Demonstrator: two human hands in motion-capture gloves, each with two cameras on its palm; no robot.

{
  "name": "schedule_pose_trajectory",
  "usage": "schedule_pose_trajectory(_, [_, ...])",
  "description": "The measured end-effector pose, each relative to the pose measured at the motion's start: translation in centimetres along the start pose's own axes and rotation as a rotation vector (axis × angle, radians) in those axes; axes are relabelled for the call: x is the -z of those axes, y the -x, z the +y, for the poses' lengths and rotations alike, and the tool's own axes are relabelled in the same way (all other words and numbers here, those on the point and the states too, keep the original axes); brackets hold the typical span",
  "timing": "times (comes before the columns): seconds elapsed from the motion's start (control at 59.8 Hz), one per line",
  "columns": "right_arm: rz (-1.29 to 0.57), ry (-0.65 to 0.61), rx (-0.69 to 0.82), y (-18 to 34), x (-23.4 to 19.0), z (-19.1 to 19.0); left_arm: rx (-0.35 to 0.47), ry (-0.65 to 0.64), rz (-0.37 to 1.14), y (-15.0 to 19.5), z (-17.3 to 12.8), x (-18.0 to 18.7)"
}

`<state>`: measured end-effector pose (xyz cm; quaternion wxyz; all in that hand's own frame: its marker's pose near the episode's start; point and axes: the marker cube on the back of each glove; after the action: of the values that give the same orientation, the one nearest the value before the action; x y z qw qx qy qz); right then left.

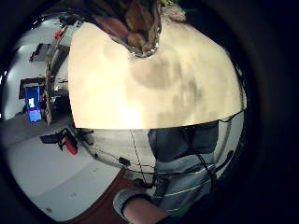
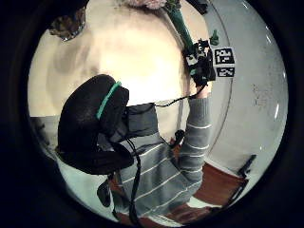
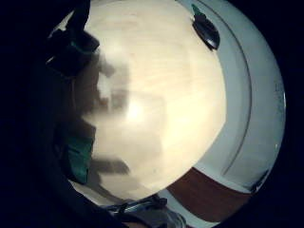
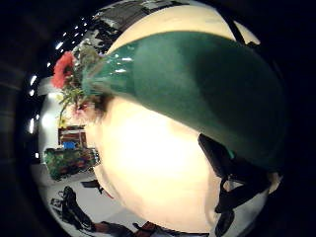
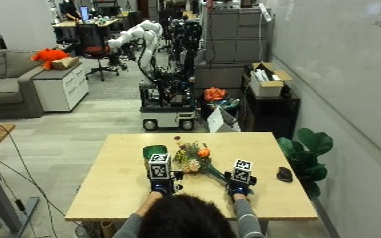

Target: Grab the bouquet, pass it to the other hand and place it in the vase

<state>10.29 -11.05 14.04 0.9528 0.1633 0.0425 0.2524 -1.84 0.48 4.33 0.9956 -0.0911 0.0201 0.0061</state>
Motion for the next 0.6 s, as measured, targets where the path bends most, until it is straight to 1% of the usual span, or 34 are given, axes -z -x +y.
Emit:
schedule_pose_trajectory(0.05, [0.007,0.037,0.002,0.4,0.6,0.6,0.014,-0.005,-0.006,0.1,0.2,0.2])
schedule_pose_trajectory(0.084, [0.011,0.032,0.017,0.7,0.9,0.7,-0.001,-0.021,-0.006,0.2,0.1,0.3])
schedule_pose_trajectory(0.117, [0.056,0.031,0.013,0.6,1.3,0.8,-0.012,-0.039,-0.004,0.2,-0.1,0.5])
schedule_pose_trajectory(0.167, [0.103,0.106,0.008,0.5,2.0,1.7,-0.020,-0.043,-0.002,0.3,-0.3,0.5])
schedule_pose_trajectory(0.201, [0.112,0.135,0.008,0.7,2.2,1.9,-0.023,-0.039,-0.001,0.4,-0.4,0.6])
schedule_pose_trajectory(0.284, [0.158,0.132,-0.036,0.2,2.6,1.6,-0.019,-0.054,0.000,0.4,0.0,1.3])
schedule_pose_trajectory(0.351, [0.128,0.116,0.005,0.7,3.0,1.8,-0.020,-0.063,-0.004,0.4,0.2,1.6])
schedule_pose_trajectory(0.384, [0.115,0.065,0.008,0.8,3.1,1.4,-0.016,-0.064,-0.009,0.4,0.1,1.6])
schedule_pose_trajectory(0.468, [0.042,-0.187,-0.025,1.4,3.9,-1.4,-0.020,-0.068,-0.007,0.3,-0.2,1.8])
schedule_pose_trajectory(0.501, [-0.006,-0.254,-0.036,1.6,4.4,-2.1,-0.017,-0.061,-0.003,0.3,-0.2,1.9])
schedule_pose_trajectory(0.535, [-0.059,-0.273,-0.050,1.6,4.8,-2.3,-0.014,-0.055,0.002,0.2,-0.1,2.1])
schedule_pose_trajectory(0.602, [-0.125,-0.252,-0.106,0.7,5.2,-2.2,-0.014,-0.054,0.020,0.4,-0.1,2.3])
